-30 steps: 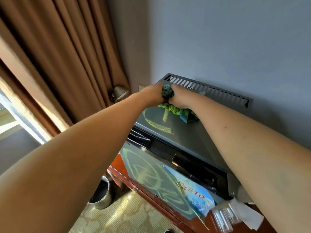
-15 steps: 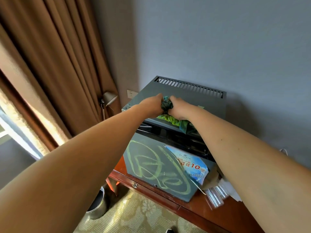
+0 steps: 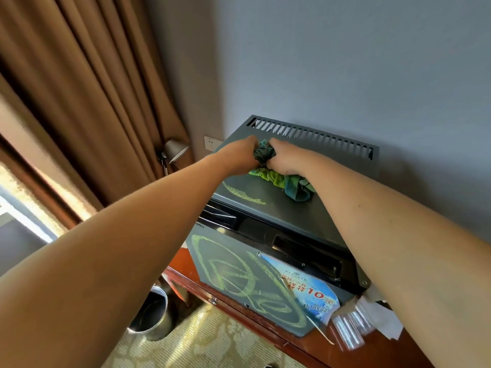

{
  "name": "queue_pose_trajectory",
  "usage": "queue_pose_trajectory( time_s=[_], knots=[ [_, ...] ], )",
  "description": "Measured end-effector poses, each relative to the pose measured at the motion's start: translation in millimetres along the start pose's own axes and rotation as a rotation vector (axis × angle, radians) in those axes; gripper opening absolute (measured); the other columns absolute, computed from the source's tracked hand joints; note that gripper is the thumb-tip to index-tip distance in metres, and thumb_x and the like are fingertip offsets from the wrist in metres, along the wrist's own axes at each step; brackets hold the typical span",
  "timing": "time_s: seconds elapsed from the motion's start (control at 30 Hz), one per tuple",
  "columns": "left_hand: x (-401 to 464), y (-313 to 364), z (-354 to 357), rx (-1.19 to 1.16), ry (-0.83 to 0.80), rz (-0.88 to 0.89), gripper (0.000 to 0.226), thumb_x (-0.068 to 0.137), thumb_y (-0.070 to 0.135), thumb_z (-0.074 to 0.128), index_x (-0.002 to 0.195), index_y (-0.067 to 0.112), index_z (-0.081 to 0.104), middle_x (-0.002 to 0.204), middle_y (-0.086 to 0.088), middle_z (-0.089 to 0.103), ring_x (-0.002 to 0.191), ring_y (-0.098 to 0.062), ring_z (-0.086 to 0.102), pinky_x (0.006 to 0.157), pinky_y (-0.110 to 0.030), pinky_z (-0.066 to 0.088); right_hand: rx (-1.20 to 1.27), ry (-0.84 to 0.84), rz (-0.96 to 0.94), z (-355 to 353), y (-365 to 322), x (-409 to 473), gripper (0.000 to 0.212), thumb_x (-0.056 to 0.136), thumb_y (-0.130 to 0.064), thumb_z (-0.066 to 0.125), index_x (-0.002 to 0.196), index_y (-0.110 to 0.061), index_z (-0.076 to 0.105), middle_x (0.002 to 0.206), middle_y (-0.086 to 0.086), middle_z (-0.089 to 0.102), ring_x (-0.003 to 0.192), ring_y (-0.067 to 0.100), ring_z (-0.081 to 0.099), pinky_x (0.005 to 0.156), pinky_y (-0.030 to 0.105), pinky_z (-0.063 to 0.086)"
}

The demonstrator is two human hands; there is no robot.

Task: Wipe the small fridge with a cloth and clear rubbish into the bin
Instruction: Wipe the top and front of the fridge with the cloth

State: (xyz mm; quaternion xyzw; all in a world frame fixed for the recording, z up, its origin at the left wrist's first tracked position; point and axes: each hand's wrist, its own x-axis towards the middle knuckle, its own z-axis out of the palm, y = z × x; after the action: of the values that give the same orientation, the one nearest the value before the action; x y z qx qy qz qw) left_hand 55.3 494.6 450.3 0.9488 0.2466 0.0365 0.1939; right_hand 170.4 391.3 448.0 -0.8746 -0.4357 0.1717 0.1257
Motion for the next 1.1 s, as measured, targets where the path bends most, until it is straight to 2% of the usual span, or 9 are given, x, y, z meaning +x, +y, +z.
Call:
queue_pose_trajectory(
  time_s=[0.2, 0.3, 0.43, 0.5, 0.6, 0.83, 0.93, 1.1],
  knots=[
    [5.4, 1.7, 1.0, 0.012, 0.023, -0.029, 0.036, 0.094, 0.024, 0.062, 0.125, 0.011, 0.047, 0.087, -0.008, 0.059, 0.085, -0.031, 0.059, 0.074, -0.041, 0.050, -0.007, 0.017, 0.020, 1.4, -0.3, 13.1, 0.056, 0.091, -0.026, 0.056, 0.143, -0.019, 0.036, 0.127, 0.016, 0.052, 0.105, 0.033, 0.057, 0.081, 0.039, 0.051],
    [-3.9, 2.9, 3.9, 0.015, 0.058, -0.029, 0.038, 0.095, 0.022, 0.062, 0.127, 0.012, 0.046, 0.080, -0.003, 0.054, 0.083, -0.029, 0.057, 0.068, -0.036, 0.043, -0.038, 0.009, 0.067, 5.1, -3.5, 4.6, 0.067, 0.094, -0.023, 0.055, 0.153, -0.022, 0.023, 0.140, 0.020, 0.043, 0.112, 0.038, 0.055, 0.085, 0.043, 0.052],
    [-22.8, 4.4, 4.6, 0.034, 0.035, -0.015, 0.039, 0.096, 0.022, 0.062, 0.130, 0.013, 0.045, 0.079, -0.003, 0.054, 0.076, -0.024, 0.054, 0.063, -0.033, 0.041, -0.039, 0.005, 0.105, 11.9, -6.9, -15.0, 0.070, 0.094, -0.022, 0.055, 0.155, -0.024, 0.019, 0.143, 0.020, 0.041, 0.111, 0.039, 0.056, 0.088, 0.046, 0.054],
    [-34.1, 4.1, 6.4, 0.020, 0.034, 0.000, 0.039, 0.095, 0.022, 0.063, 0.129, 0.014, 0.045, 0.076, -0.003, 0.054, 0.073, -0.023, 0.056, 0.062, -0.034, 0.043, -0.029, 0.013, 0.121, 17.0, -8.7, -28.7, 0.070, 0.095, -0.023, 0.055, 0.155, -0.025, 0.018, 0.142, 0.019, 0.041, 0.107, 0.037, 0.056, 0.084, 0.044, 0.054],
    [-54.3, 4.5, 9.4, 0.008, 0.031, 0.027, 0.040, 0.095, 0.024, 0.065, 0.128, 0.015, 0.045, 0.075, -0.001, 0.053, 0.081, -0.028, 0.059, 0.065, -0.035, 0.044, -0.009, 0.024, 0.132, 25.1, -12.7, -49.3, 0.068, 0.096, -0.023, 0.055, 0.155, -0.024, 0.020, 0.141, 0.020, 0.042, 0.105, 0.036, 0.057, 0.073, 0.039, 0.050],
    [-94.7, -1.2, 12.7, -0.014, 0.002, 0.091, 0.045, 0.094, 0.030, 0.068, 0.132, 0.018, 0.046, 0.100, -0.012, 0.063, 0.093, -0.032, 0.061, 0.080, -0.041, 0.053, 0.008, 0.033, 0.175, 42.4, -24.1, -91.8, 0.068, 0.096, -0.026, 0.054, 0.154, -0.023, 0.020, 0.143, 0.020, 0.040, 0.111, 0.038, 0.055, 0.073, 0.039, 0.047],
    [-103.2, -4.0, 12.3, -0.009, -0.006, 0.117, 0.045, 0.095, 0.027, 0.066, 0.133, 0.018, 0.046, 0.103, -0.013, 0.064, 0.092, -0.031, 0.060, 0.078, -0.039, 0.051, 0.013, 0.026, 0.192, 46.4, -28.9, -101.0, 0.069, 0.097, -0.023, 0.053, 0.156, -0.024, 0.017, 0.144, 0.020, 0.039, 0.109, 0.038, 0.055, 0.067, 0.037, 0.045],
    [-102.4, -6.8, 15.5, 0.004, -0.003, 0.142, 0.040, 0.095, 0.023, 0.062, 0.131, 0.014, 0.045, 0.102, -0.013, 0.065, 0.088, -0.030, 0.059, 0.075, -0.039, 0.050, -0.030, -0.003, 0.208, 44.5, -34.6, -102.5, 0.073, 0.100, -0.022, 0.050, 0.159, -0.030, 0.008, 0.155, 0.018, 0.026, 0.105, 0.035, 0.055, 0.067, 0.036, 0.045]
  ],
)
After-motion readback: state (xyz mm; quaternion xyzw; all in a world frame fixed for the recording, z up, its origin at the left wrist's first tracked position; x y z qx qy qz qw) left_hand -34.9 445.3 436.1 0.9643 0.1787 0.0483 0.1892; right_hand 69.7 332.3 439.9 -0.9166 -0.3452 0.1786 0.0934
